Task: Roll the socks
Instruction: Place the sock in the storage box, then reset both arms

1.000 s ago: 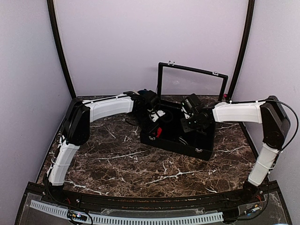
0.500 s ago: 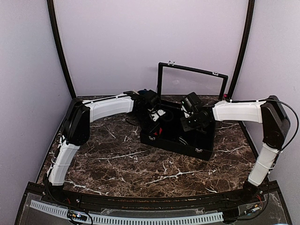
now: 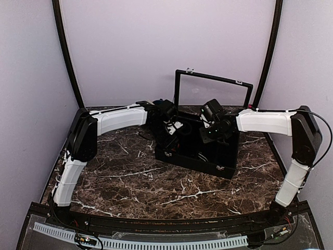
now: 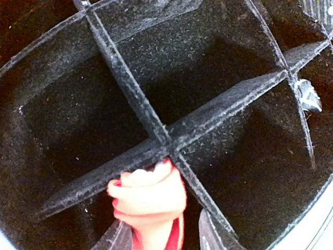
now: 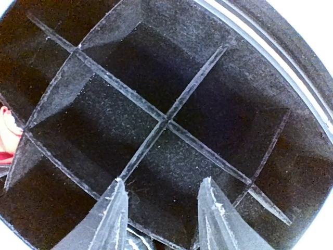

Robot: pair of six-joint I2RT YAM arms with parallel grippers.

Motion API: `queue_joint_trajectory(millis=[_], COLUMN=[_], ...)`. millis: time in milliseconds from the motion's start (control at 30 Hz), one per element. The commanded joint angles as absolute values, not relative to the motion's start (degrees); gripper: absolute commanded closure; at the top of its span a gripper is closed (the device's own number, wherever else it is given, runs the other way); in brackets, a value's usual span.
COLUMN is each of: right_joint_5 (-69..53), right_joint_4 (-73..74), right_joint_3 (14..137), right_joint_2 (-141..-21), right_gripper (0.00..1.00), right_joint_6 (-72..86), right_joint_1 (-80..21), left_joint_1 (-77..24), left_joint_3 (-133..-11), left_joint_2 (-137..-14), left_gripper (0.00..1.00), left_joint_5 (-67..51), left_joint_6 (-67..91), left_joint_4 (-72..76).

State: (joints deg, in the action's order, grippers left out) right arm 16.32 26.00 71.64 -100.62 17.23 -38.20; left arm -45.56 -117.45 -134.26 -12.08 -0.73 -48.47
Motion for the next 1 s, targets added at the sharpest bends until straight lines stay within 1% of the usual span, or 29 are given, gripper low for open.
queue_joint_trajectory(millis=[0, 300, 667, 967], right_joint_5=[16.00, 15.91, 16.04, 16.35], right_joint_4=[26.88, 27.42, 27.17, 26.92], right_joint_3=[73.44, 73.61, 74.26, 75.82], right_joint_2=[-100.87, -100.37, -100.81, -101.25], right_gripper=[0.57, 0.57, 0.57, 0.57], right_joint_6=[18.15, 18.64, 18.64, 18.11], right_joint_1=[-37.81, -37.88, -37.95, -37.88], left_joint_1=[-46.34, -45.31, -44.30, -43.41], left_joint_3=[-112.87, -113.31, -113.85, -116.48], left_joint_2=[-134.77, -130.88, -127.90, -124.59], left_gripper=[0.54, 0.54, 0.51, 0.51], left_joint_5=[-11.59, -8.31, -8.43, -7.70], left_joint_6=[-0.44, 1.79, 2.99, 3.80], left_joint_4=[-64.45, -61.40, -58.58, -56.27])
